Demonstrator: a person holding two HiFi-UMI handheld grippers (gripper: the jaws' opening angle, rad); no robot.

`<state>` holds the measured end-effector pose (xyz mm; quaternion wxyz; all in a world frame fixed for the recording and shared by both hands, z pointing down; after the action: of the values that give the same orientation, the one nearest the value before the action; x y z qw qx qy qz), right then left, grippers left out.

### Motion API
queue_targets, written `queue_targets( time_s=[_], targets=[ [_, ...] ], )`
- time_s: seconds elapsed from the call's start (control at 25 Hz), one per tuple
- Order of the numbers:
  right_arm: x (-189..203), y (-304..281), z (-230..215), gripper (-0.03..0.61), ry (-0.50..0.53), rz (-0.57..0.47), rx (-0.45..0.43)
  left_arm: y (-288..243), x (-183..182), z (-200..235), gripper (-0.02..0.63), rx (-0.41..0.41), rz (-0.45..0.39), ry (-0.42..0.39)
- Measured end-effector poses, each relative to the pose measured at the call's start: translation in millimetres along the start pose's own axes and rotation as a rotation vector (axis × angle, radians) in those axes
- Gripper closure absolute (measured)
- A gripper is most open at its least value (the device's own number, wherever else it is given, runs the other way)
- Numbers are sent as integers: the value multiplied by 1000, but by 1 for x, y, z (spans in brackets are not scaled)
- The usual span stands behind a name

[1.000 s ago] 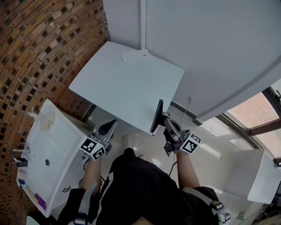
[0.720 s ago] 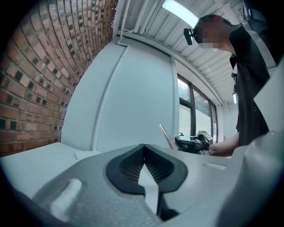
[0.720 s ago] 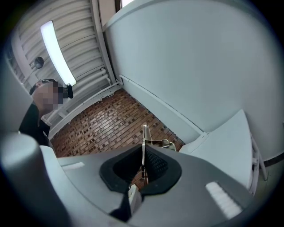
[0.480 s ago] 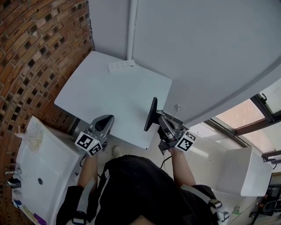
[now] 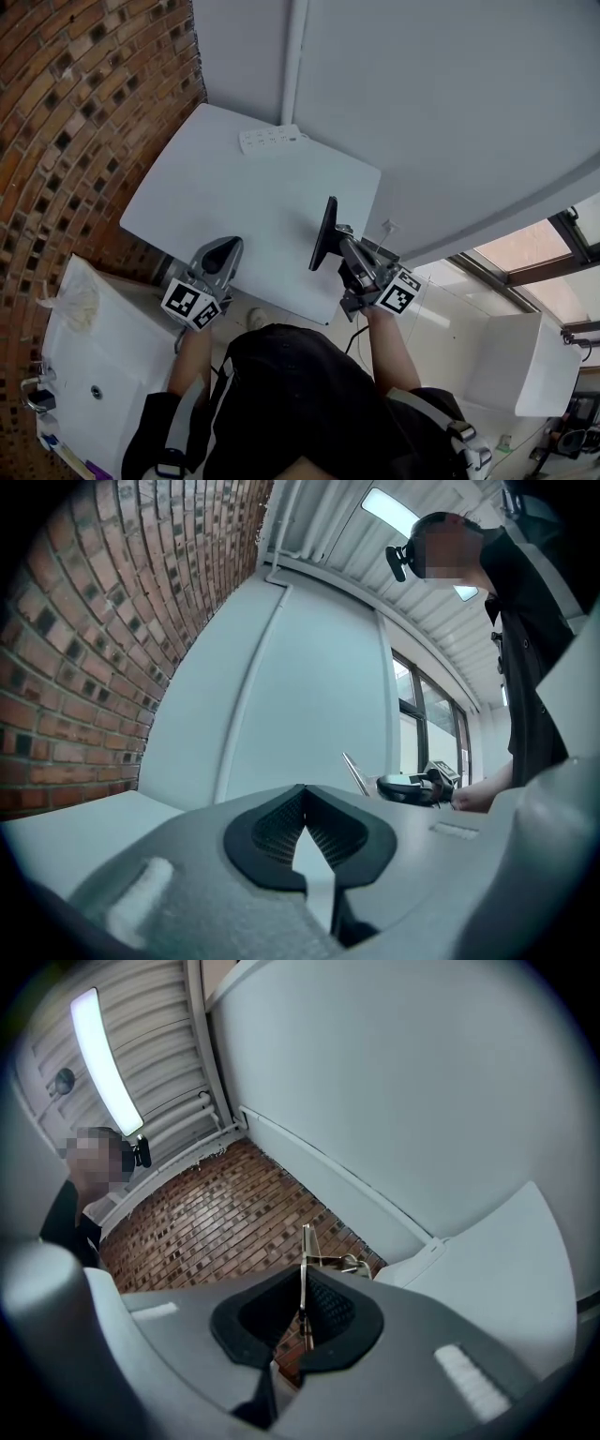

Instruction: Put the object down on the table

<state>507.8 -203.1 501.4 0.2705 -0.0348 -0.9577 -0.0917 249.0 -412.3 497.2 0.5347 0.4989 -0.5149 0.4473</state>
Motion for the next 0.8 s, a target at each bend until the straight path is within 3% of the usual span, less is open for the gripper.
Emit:
queue_targets(
  time_s=[0.16,0.52,0.8],
  targets=[
    [7,-21,-11,571,-16,20,21,2,1,21,614,-12,11,21],
    [8,-84,-27,571,15,59,60,-7,13,57,614,60,20,34],
    [-1,-93,-44,571,-21,102,130,-21,35,53,614,47,40,100]
  ],
)
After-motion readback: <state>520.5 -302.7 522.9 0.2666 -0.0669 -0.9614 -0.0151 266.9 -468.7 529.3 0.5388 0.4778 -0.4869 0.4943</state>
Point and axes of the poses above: the fingertips, and each gripper's own axes: y backward along the fingers, z to its left, x out of its underside, the point moved 8 cm from there along y, backward along the fingers, and after that the axes turned 14 degrees about -y, right-handed, at the moved point
